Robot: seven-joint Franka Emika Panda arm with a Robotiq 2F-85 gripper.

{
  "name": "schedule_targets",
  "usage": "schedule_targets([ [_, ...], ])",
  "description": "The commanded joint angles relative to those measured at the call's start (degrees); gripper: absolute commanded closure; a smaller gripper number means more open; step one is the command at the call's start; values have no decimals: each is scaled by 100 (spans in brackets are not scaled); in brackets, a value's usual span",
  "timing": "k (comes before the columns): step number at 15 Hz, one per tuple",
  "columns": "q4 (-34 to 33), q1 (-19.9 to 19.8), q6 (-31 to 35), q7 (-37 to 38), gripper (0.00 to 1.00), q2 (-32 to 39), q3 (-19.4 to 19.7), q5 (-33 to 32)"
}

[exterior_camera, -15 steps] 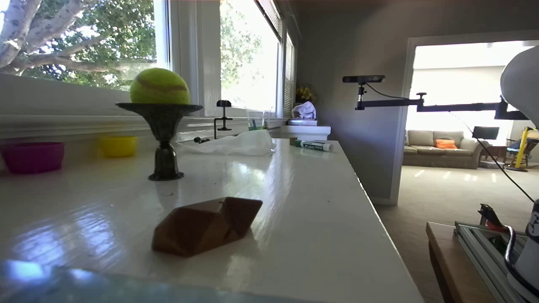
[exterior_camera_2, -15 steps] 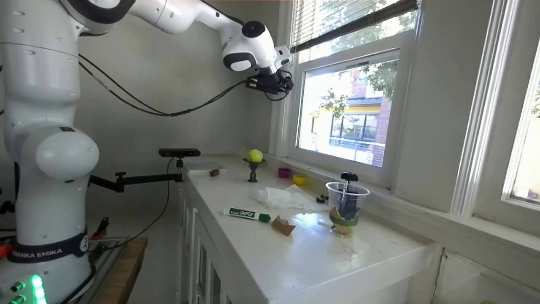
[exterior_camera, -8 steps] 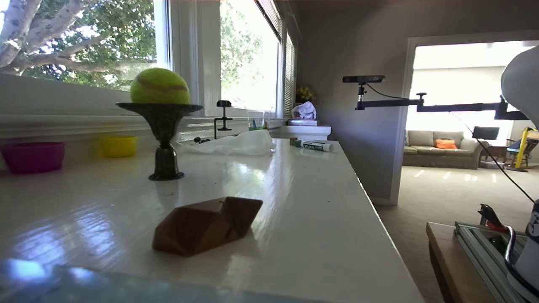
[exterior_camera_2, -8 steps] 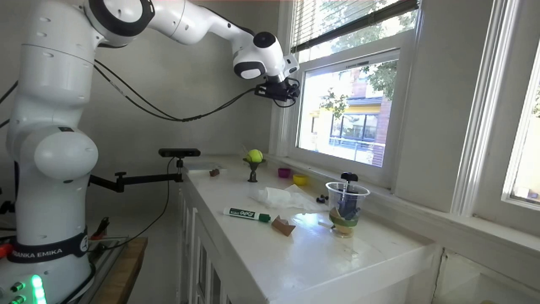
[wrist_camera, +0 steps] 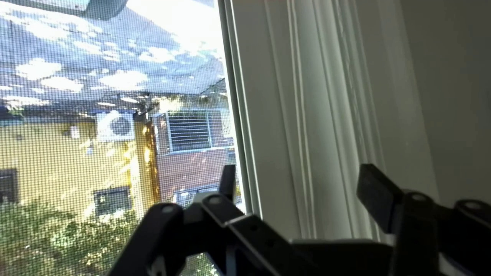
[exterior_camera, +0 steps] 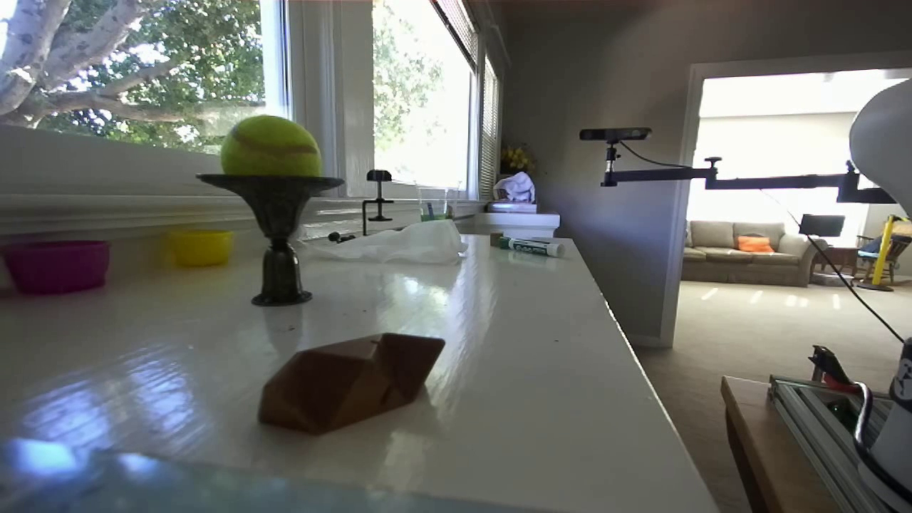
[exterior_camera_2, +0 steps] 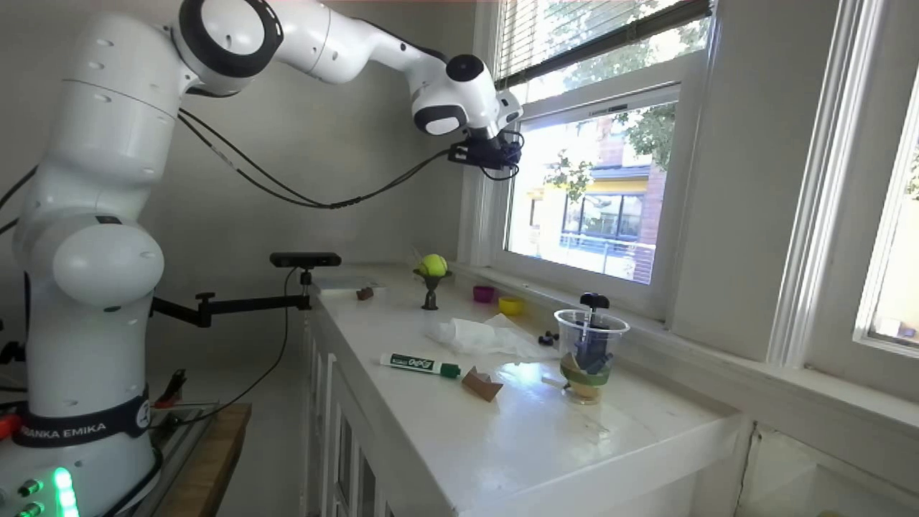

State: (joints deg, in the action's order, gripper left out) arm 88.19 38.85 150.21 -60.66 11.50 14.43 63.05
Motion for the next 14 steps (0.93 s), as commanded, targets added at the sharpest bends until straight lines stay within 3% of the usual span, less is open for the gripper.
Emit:
schedule_targets([
  [1,23,-23,17,-171,48,-120,-42,199],
  [8,743,27,311,-143,98,-698,-19,137],
  [14,1039,29,389,-143,100,-971,-25,105],
])
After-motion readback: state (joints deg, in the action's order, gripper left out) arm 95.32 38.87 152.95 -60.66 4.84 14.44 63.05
